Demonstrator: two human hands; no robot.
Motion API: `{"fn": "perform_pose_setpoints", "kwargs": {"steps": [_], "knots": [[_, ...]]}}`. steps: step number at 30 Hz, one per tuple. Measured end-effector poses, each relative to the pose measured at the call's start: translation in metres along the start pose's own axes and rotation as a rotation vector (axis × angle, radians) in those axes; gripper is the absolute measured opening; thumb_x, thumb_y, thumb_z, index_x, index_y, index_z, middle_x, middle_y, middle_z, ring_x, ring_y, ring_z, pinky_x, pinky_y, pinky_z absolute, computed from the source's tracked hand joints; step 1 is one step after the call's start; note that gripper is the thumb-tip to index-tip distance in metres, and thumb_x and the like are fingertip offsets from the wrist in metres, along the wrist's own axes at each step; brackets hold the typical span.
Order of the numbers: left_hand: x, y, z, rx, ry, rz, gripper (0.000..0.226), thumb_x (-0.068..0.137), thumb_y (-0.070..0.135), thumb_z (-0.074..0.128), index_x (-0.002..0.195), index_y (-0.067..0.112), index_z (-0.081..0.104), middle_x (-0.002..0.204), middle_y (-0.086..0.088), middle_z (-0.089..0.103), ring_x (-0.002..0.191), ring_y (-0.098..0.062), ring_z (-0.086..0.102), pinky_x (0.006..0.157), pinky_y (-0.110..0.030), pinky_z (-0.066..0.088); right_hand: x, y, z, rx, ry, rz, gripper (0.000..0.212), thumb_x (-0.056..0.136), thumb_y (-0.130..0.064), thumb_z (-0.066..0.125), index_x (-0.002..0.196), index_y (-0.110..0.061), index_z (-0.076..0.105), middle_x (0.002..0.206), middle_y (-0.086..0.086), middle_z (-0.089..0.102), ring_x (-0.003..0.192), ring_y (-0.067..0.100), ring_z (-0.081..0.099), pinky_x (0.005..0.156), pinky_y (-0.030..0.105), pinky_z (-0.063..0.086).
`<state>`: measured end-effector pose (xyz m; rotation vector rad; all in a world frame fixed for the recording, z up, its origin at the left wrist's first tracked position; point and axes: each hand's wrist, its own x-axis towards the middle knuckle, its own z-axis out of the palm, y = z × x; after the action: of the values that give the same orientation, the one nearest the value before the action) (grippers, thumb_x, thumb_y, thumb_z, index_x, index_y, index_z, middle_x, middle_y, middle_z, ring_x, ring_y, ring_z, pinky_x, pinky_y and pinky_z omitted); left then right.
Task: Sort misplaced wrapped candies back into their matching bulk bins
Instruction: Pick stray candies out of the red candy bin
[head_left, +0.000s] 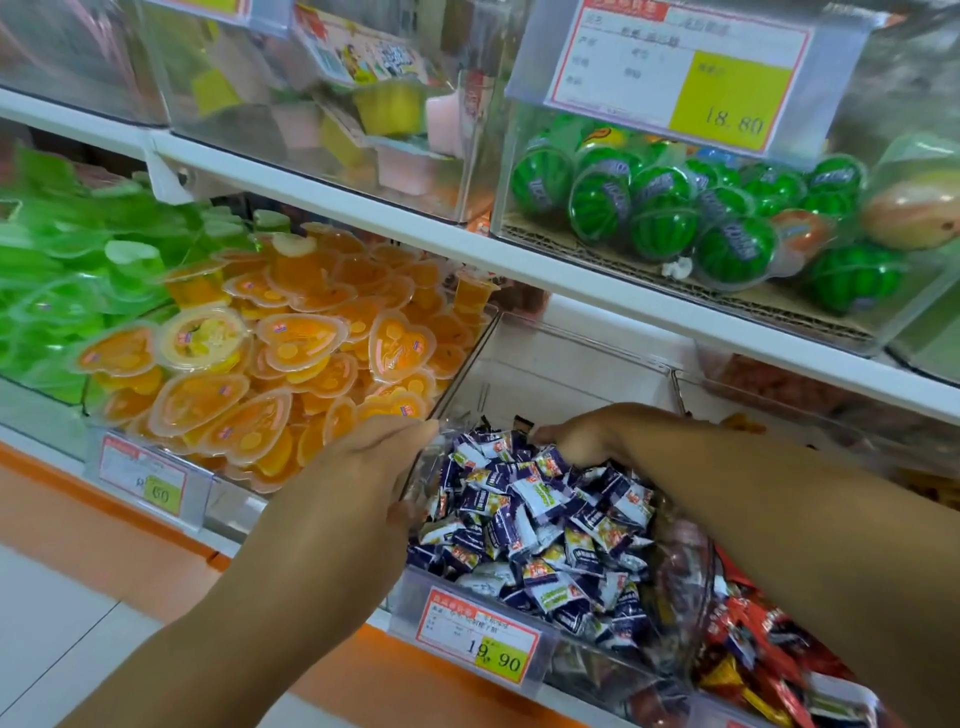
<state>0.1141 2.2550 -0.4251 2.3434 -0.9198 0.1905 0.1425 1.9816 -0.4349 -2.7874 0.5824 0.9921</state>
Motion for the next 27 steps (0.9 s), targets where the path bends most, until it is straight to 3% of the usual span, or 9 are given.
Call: {"fn": "perform_pose_setpoints", "kwargs": {"steps": [3,6,8,10,13,17,21,23,27], "knots": [[-0.001,-0.001,0.000,0.000,-0.013,0.004,0.063,0.095,0.020,0.054,0.147,0.041,0.026,0.148,0.028,0.025,0.133,0.002,0.031,0.100,-0.012,0.026,-0.004,0.003,-0.003,0.032,-0.039,-0.040,0.064,0.097,0.007,0.031,0.153,-0.021,0.019,0.161,0.011,0.007,0.146,0.030,0.013,0.109,0.037,0.023],[-0.001,-0.003,0.000,-0.011,-0.015,0.009,0.061,0.095,0.022,0.055,0.147,0.041,0.027,0.147,0.029,0.026,0.132,0.003,0.031,0.097,-0.009,0.025,-0.007,0.009,-0.005,0.160,-0.002,-0.131,0.059,0.090,-0.003,0.050,0.140,-0.033,0.041,0.150,0.007,0.037,0.137,0.030,0.034,0.104,0.042,0.034],[-0.002,-0.003,0.000,-0.014,-0.011,0.007,0.061,0.095,0.021,0.054,0.147,0.041,0.028,0.147,0.029,0.026,0.133,0.003,0.031,0.095,-0.008,0.023,-0.015,0.016,-0.009,0.255,0.063,-0.220,0.048,0.083,-0.004,0.059,0.120,-0.034,0.055,0.121,-0.001,0.059,0.113,0.025,0.053,0.092,0.040,0.042],[-0.002,-0.004,0.001,-0.015,-0.007,0.006,0.061,0.095,0.019,0.055,0.146,0.040,0.030,0.147,0.029,0.027,0.133,0.003,0.030,0.094,-0.007,0.022,-0.033,0.018,-0.017,0.351,0.143,-0.294,0.041,0.081,-0.007,0.068,0.112,-0.033,0.061,0.098,-0.006,0.061,0.086,0.019,0.054,0.076,0.033,0.040],[-0.002,-0.003,0.001,-0.022,-0.003,0.002,0.061,0.094,0.018,0.055,0.147,0.039,0.030,0.147,0.028,0.027,0.134,0.002,0.031,0.096,-0.009,0.023,-0.051,0.025,-0.029,0.457,0.236,-0.373,0.045,0.073,-0.009,0.079,0.101,-0.040,0.065,0.102,-0.013,0.065,0.085,0.009,0.058,0.072,0.024,0.042],[-0.002,-0.004,0.002,-0.022,0.001,-0.002,0.063,0.094,0.016,0.055,0.146,0.040,0.030,0.146,0.029,0.027,0.132,0.002,0.032,0.097,-0.010,0.026,-0.074,0.018,-0.032,0.670,0.197,-0.440,0.053,0.079,0.005,0.071,0.104,-0.041,0.060,0.109,-0.002,0.059,0.073,0.011,0.065,0.058,0.021,0.051],[-0.002,-0.006,0.004,-0.039,-0.012,-0.001,0.062,0.093,0.015,0.057,0.145,0.040,0.034,0.145,0.028,0.031,0.132,0.000,0.035,0.101,-0.015,0.031,-0.083,0.011,-0.032,0.538,0.091,-0.526,0.047,0.084,-0.003,0.069,0.115,-0.038,0.062,0.120,-0.008,0.060,0.099,0.013,0.065,0.077,0.023,0.051],[-0.002,-0.006,0.004,-0.037,0.000,-0.009,0.062,0.093,0.015,0.056,0.145,0.039,0.033,0.145,0.028,0.031,0.132,0.000,0.034,0.101,-0.015,0.031,-0.084,0.014,-0.036,0.526,0.041,-0.519,0.045,0.086,-0.009,0.068,0.119,-0.039,0.060,0.128,-0.009,0.057,0.101,0.005,0.065,0.080,0.028,0.055],[-0.001,-0.004,0.002,-0.019,0.001,0.000,0.062,0.094,0.014,0.055,0.146,0.039,0.032,0.148,0.025,0.030,0.132,-0.001,0.036,0.100,-0.015,0.031,-0.079,0.020,-0.036,0.405,0.160,-0.474,0.027,0.091,-0.015,0.064,0.105,-0.038,0.066,0.113,-0.017,0.066,0.100,-0.006,0.061,0.088,0.029,0.054]]}}
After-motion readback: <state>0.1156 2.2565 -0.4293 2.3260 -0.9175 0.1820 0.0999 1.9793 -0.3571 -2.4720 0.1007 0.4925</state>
